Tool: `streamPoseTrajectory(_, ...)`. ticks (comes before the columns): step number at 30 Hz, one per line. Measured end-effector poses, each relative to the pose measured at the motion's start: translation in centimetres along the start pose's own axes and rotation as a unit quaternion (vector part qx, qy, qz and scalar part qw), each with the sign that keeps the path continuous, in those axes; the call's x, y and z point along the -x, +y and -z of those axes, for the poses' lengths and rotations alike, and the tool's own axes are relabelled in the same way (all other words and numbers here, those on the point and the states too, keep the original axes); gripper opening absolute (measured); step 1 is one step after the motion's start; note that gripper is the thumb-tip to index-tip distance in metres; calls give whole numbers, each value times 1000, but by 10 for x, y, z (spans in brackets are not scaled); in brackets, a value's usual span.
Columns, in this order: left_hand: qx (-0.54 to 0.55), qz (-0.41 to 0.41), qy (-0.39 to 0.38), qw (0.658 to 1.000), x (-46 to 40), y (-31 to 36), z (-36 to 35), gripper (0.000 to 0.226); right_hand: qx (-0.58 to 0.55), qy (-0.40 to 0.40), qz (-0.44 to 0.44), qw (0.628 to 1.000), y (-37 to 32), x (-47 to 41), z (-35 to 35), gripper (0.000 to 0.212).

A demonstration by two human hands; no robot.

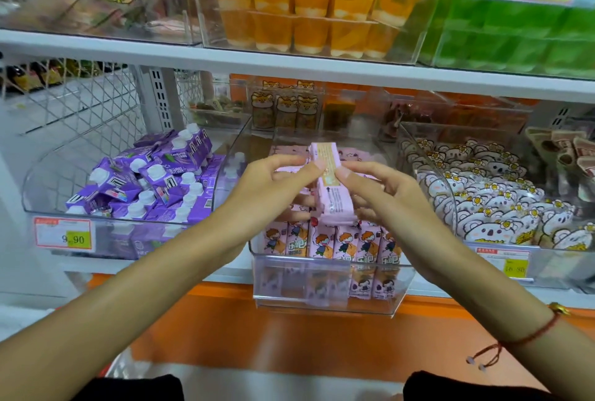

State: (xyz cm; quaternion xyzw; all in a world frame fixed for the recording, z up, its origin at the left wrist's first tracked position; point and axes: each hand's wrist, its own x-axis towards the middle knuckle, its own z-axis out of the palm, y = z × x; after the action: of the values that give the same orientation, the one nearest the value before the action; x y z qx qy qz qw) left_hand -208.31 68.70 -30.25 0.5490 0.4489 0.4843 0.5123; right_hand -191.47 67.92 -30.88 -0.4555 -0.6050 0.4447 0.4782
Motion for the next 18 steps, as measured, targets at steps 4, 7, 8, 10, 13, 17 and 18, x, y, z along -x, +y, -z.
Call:
streamPoseTrajectory(4,-1,32,-17,999,0,0,-1,13,-33,-3,-40,999,0,-1,-1,28)
streamPoseTrajectory(7,-12,34,-19,999,0,-1,1,17,-33,-6,-33,999,2,0,-1,30)
streamPoseTrajectory(8,-13,30,-14,999,0,-1,1,23,-31,-5,-25,999,2,0,-1,33)
streamPoseTrajectory(10,5,6,6,1000,-2,1,3,37,-16,0,1,1000,1,2,-3,46)
streamPoseTrajectory(13,50,-37,34,998,-2,2,4,49,31,35,67,997,-2,5,-5,58)
streamPoseTrajectory(17,44,-56,41,997,-3,0,6,56,21,51,125,991,-2,4,-2,27)
streamPoseTrajectory(18,26,-70,51,996,-4,0,9,63,1,58,118,991,-2,2,1,24)
